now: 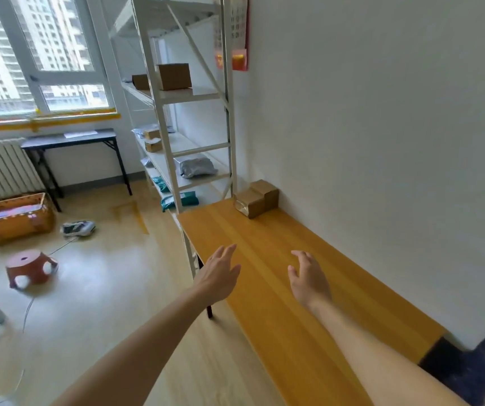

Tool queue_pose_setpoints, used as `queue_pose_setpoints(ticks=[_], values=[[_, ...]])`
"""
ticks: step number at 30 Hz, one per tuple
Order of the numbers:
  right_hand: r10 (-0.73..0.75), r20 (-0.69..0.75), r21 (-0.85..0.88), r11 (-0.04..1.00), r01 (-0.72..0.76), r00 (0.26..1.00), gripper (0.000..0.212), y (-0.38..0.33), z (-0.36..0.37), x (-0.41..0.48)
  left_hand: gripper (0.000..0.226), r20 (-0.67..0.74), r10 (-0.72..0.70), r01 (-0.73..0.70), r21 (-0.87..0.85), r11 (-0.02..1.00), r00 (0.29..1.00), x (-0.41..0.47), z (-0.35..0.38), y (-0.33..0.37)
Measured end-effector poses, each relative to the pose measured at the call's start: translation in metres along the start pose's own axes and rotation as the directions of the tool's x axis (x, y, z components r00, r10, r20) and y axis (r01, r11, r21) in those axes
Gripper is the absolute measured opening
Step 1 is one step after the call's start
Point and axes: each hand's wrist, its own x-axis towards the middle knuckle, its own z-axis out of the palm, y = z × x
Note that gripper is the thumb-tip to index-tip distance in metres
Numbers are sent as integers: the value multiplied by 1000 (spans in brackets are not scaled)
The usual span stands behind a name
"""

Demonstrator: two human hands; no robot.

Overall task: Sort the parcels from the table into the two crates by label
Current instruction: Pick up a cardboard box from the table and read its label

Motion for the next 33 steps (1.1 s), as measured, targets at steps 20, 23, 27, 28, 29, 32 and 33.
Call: queue_pose_setpoints(ticks=[20,23,27,28,29,32,33], values=[[228,114,55,970,-235,967,42,-14,177,269,59,183,-50,58,-37,998,982,340,-7,-158],[326,86,57,942,-332,941,42,-19,202,308,59,248,-36,46,-35,998,968,397,-6,-181],[447,47,53,892,-449,893,41,-26,232,353,59,338,5,0,-14,1000,941,466,-9,-205],[471,39,51,880,-472,881,41,-27,239,362,59,358,18,-14,-13,1000,934,484,-9,-210],[491,36,49,869,-492,870,42,-29,246,371,59,377,32,-29,-13,999,926,500,-8,-214],[544,49,48,836,-546,837,42,-32,265,393,58,428,48,-37,-34,999,902,545,-3,-224],[561,53,53,824,-564,826,42,-33,271,400,58,447,43,-21,-53,998,893,558,0,-226]])
